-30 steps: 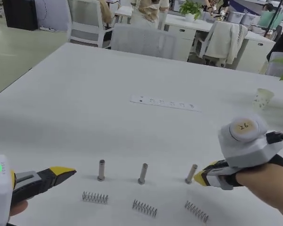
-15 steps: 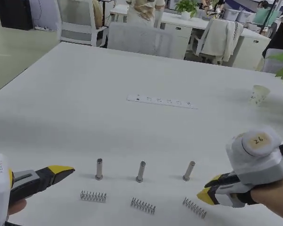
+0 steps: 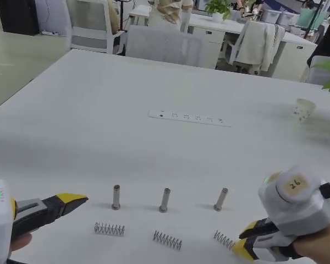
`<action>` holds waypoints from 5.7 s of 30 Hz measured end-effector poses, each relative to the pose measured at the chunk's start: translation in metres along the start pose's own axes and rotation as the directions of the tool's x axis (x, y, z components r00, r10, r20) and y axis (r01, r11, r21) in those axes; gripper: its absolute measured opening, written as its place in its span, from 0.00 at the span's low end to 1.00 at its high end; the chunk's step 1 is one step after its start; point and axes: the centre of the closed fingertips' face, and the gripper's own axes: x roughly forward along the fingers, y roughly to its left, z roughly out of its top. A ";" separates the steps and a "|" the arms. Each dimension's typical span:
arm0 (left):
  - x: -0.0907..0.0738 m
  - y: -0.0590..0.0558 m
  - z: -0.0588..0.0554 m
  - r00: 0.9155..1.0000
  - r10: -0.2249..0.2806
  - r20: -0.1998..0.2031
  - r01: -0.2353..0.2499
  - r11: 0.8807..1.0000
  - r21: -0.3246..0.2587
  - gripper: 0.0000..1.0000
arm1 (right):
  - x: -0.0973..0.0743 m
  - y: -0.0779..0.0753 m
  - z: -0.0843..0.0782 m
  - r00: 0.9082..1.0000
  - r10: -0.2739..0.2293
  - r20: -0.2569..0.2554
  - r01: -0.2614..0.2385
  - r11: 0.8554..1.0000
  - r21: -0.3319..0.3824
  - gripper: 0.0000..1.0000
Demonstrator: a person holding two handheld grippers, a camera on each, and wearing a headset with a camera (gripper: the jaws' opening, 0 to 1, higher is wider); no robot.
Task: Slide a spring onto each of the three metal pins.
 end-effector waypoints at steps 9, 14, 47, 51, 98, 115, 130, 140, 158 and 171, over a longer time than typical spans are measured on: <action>0.000 0.000 0.000 1.000 0.002 -0.001 -0.002 1.000 -0.003 0.78 | 0.006 0.003 -0.005 1.000 0.006 -0.030 -0.006 1.000 -0.029 0.12; 0.000 0.000 0.000 1.000 0.002 -0.001 -0.002 1.000 -0.005 0.78 | 0.007 0.002 -0.007 0.999 -0.001 -0.044 -0.001 0.999 -0.043 0.11; 0.005 0.003 -0.001 1.000 -0.007 0.016 0.007 1.000 -0.015 0.68 | -0.017 0.023 0.029 0.999 0.021 0.042 -0.017 0.996 -0.084 0.08; 0.006 0.004 -0.002 1.000 -0.006 0.014 0.006 1.000 -0.017 0.66 | -0.019 0.030 0.038 0.998 0.039 0.051 -0.033 0.993 -0.110 0.08; 0.033 -0.023 0.021 0.983 -0.180 0.035 0.178 0.982 0.060 0.23 | -0.024 0.120 0.115 0.963 0.255 0.086 -0.185 0.860 -0.476 0.08; 0.033 -0.031 0.021 0.974 -0.224 0.042 0.224 0.975 0.016 0.10 | -0.025 0.126 0.116 0.954 0.283 0.104 -0.181 0.813 -0.553 0.08; 0.034 -0.032 0.020 0.973 -0.227 0.045 0.225 0.973 0.045 0.03 | -0.027 0.125 0.116 0.951 0.286 0.118 -0.168 0.798 -0.579 0.08; 0.034 -0.031 0.023 0.970 -0.238 0.055 0.236 0.971 0.041 0.02 | -0.027 0.124 0.118 0.953 0.276 0.127 -0.153 0.797 -0.584 0.08; 0.030 -0.032 0.026 0.962 -0.261 0.082 0.260 0.965 0.022 0.01 | -0.025 0.125 0.118 0.948 0.291 0.131 -0.177 0.821 -0.543 0.11; 0.019 -0.039 0.044 0.946 -0.292 0.141 0.294 0.956 0.010 0.01 | -0.026 0.128 0.118 0.936 0.320 0.149 -0.204 0.834 -0.513 0.11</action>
